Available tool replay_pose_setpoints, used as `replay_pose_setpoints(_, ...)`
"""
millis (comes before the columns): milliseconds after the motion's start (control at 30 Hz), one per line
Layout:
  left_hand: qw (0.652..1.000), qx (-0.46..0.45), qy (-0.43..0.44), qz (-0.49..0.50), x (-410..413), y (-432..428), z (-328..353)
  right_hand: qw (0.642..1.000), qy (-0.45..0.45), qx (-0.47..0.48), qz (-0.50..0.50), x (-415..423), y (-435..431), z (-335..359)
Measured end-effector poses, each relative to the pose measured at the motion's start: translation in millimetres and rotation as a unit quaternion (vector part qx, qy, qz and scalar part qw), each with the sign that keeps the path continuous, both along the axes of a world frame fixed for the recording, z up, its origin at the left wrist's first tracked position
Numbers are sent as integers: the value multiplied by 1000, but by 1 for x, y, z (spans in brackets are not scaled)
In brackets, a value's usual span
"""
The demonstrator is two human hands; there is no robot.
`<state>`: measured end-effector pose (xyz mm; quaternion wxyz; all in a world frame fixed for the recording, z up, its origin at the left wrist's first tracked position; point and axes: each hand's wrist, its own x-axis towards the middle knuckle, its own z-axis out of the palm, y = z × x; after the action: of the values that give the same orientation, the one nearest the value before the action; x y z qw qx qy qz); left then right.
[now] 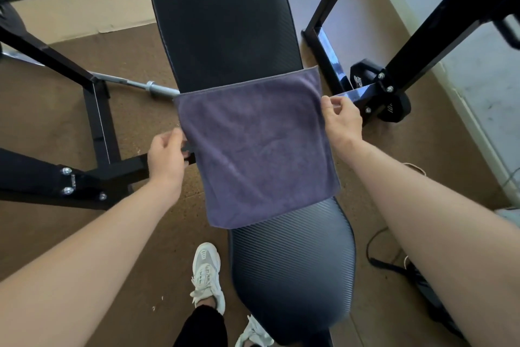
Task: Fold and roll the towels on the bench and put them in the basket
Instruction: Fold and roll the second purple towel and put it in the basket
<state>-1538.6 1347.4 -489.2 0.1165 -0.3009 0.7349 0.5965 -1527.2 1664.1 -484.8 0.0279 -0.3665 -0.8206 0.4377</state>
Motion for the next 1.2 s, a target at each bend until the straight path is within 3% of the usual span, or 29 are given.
replay_pose_setpoints(233,982,58,-137,-113,91,4,-35,993,-85,-79,9,99,-10,-44)
replay_pose_setpoints(367,974,36,-176,-135,119,4,-42,991,-116,-72,11,129,-12,-61)
replay_pose_setpoints(633,978,8,-192,-79,160,7,-36,990,-131,-39,-27,167,-17,-60)
replay_pose_setpoints(800,981,-11,-175,-79,187,6,-24,975,-82,-144,-149,199,-19,-67)
replay_pose_setpoints(1033,989,-2,-122,-80,200,1,15,932,-10,-218,-291,209,-16,-37)
replay_pose_setpoints(1200,988,96,-118,-37,176,1,37,889,77,-324,-314,180,-14,-10)
